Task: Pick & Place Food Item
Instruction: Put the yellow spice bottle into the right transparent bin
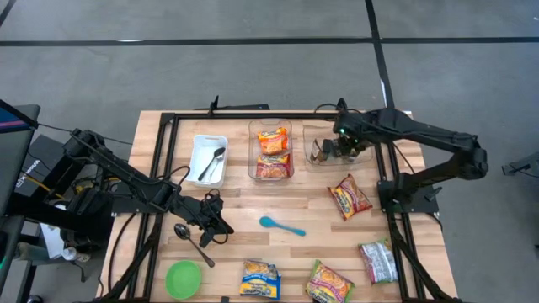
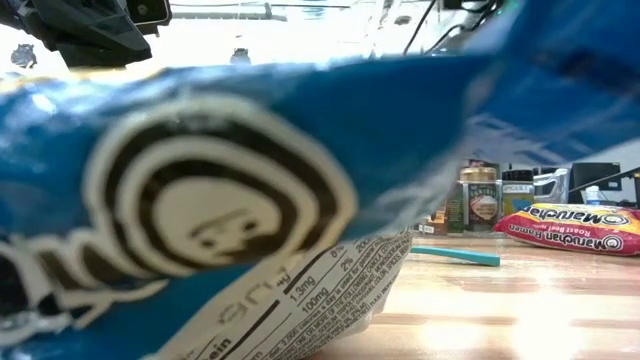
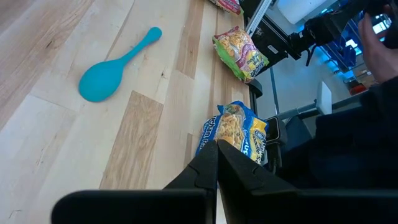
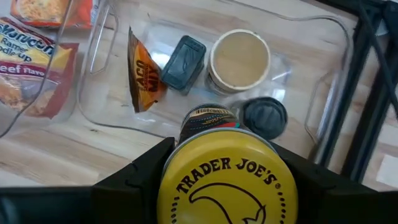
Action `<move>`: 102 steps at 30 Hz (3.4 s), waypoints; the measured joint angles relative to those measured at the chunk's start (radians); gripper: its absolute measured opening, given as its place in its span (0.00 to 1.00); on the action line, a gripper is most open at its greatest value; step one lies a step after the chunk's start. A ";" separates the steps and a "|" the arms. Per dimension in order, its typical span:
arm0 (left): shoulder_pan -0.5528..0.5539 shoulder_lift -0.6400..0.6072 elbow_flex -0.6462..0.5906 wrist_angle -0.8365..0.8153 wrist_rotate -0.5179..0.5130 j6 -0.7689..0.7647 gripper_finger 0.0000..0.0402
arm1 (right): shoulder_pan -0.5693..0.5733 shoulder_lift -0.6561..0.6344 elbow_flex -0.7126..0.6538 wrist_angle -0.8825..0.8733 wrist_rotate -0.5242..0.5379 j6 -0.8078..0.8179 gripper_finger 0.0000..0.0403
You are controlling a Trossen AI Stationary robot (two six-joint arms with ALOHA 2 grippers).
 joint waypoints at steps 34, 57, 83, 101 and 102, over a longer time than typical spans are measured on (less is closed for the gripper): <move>0.000 0.000 0.000 0.023 0.000 0.000 0.00 | -0.121 0.056 -0.266 0.313 -0.076 -0.018 0.52; 0.000 0.000 0.000 0.023 0.000 0.000 0.00 | -0.135 0.064 -0.381 0.449 -0.121 0.000 0.52; 0.000 0.000 0.000 0.039 0.000 0.000 0.00 | -0.119 0.128 -0.381 0.484 -0.122 -0.029 0.55; 0.000 0.000 0.000 0.038 0.000 0.000 0.00 | -0.119 0.128 -0.381 0.503 -0.123 -0.045 0.57; 0.000 0.000 0.000 0.038 0.000 0.000 0.00 | -0.118 0.127 -0.381 0.502 -0.123 -0.049 0.57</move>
